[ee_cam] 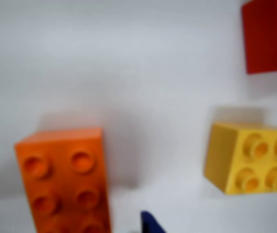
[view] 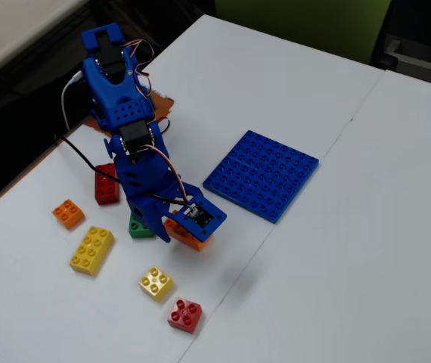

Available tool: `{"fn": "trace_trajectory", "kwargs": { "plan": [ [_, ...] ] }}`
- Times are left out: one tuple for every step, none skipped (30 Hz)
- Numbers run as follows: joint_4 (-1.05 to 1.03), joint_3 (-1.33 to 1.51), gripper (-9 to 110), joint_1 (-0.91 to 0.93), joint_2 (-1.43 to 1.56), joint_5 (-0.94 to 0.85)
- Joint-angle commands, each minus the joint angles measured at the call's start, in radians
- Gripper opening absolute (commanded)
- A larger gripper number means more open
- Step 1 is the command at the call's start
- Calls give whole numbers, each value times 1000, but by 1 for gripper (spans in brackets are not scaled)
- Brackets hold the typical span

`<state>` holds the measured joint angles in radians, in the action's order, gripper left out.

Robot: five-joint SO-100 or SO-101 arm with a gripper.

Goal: Pick up the 2x4 orange block and go up the 8x8 blue block.

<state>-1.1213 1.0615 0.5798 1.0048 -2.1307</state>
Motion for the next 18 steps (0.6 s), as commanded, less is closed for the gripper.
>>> {"fn": "trace_trajectory", "kwargs": {
  "plan": [
    [12,-57,41,6,5,28],
    [14,-57,40,3,2,37],
    [15,-58,40,0,-3,44],
    [15,-61,40,-3,-11,52],
    [15,-66,40,-5,-18,60],
    [17,-69,39,-8,-25,64],
    [20,-71,38,-9,-29,72],
    [26,-71,37,-12,-34,81],
    [29,-71,36,-14,-35,87],
    [32,-71,35,-15,-37,92],
    [34,-71,34,-18,-38,97],
    [34,-71,33,-20,-40,100],
    [34,-71,32,-21,-40,101],
    [34,-71,32,-21,-40,104],
    [34,-71,31,-23,-40,106],
    [34,-71,30,-25,-40,107],
    [34,-71,30,-26,-40,109],
    [34,-71,30,-28,-40,110]
  ]
}}
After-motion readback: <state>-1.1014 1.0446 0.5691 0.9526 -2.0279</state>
